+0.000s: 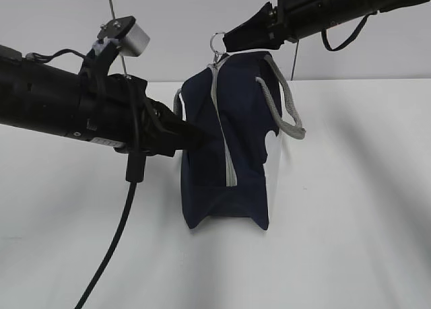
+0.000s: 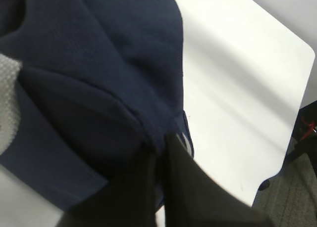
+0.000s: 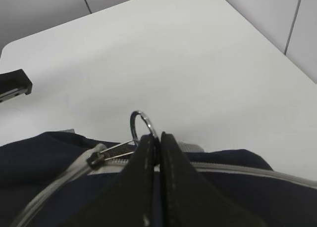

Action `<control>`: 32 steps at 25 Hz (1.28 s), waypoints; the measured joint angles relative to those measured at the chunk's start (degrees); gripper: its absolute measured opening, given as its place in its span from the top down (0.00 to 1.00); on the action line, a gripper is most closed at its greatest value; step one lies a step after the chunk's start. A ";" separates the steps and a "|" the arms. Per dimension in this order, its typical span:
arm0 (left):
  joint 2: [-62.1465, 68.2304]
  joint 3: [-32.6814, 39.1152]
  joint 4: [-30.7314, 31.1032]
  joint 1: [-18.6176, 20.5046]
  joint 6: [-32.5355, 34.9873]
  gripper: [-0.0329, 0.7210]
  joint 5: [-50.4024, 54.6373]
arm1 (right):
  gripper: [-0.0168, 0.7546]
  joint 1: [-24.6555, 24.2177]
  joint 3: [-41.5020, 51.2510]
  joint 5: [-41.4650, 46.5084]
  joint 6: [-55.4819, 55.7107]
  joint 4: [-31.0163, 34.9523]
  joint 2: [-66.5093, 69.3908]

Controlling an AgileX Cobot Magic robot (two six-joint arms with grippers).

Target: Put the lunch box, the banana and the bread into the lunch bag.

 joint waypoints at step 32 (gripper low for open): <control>0.00 -0.06 3.29 0.16 0.65 0.95 9.55 | 0.98 -0.32 -6.34 -15.51 -1.23 0.45 5.68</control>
